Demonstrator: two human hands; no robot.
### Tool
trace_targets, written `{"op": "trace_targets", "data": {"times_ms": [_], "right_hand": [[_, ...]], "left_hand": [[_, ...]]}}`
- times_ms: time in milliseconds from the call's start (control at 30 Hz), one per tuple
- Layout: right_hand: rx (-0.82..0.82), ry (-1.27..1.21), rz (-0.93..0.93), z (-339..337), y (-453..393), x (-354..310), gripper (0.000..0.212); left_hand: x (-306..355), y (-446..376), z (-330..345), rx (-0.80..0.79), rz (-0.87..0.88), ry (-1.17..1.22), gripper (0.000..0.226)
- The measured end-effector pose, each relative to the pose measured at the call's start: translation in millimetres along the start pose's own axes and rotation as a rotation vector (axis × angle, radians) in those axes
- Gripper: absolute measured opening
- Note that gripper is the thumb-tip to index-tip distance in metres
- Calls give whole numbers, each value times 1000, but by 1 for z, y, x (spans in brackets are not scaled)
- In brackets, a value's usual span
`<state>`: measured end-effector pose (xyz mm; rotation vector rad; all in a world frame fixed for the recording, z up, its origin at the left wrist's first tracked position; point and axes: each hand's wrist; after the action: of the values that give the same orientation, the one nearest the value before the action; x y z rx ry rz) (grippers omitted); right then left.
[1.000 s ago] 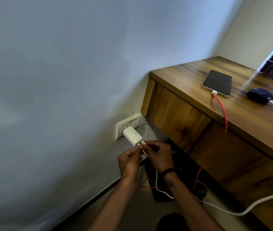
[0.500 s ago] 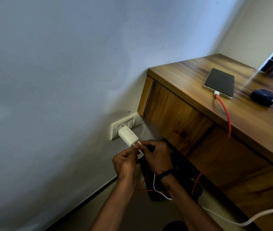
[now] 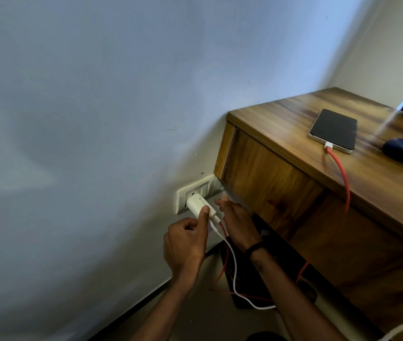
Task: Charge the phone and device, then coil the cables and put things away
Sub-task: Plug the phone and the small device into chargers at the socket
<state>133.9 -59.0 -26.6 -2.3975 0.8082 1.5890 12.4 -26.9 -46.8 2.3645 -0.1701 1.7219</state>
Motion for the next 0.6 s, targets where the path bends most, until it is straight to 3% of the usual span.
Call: {"op": "trace_targets", "data": {"times_ms": [67, 167, 267, 433, 600], "right_hand": [[-32, 16, 21, 0, -8, -7, 41], [-50, 118, 27, 4, -20, -13, 69], [-65, 133, 65, 11, -27, -19, 73], [-66, 107, 131, 19, -30, -37, 64], [-81, 102, 167, 20, -33, -44, 88]], "left_hand": [[3, -6, -5, 51, 106, -72, 38], [5, -20, -10, 69, 283, -185, 20], [10, -27, -13, 47, 400, -273, 26], [22, -38, -21, -78, 429, -402, 39], [30, -43, -23, -131, 435, -487, 40]]}}
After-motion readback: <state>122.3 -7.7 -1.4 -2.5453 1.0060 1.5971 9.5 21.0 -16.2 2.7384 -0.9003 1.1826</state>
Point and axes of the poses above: each hand's wrist, its own y-axis away from the middle knuckle, its own z-axis out of the palm, x = y × z, and after that the axes turned 8 degrees about -x, right-handed
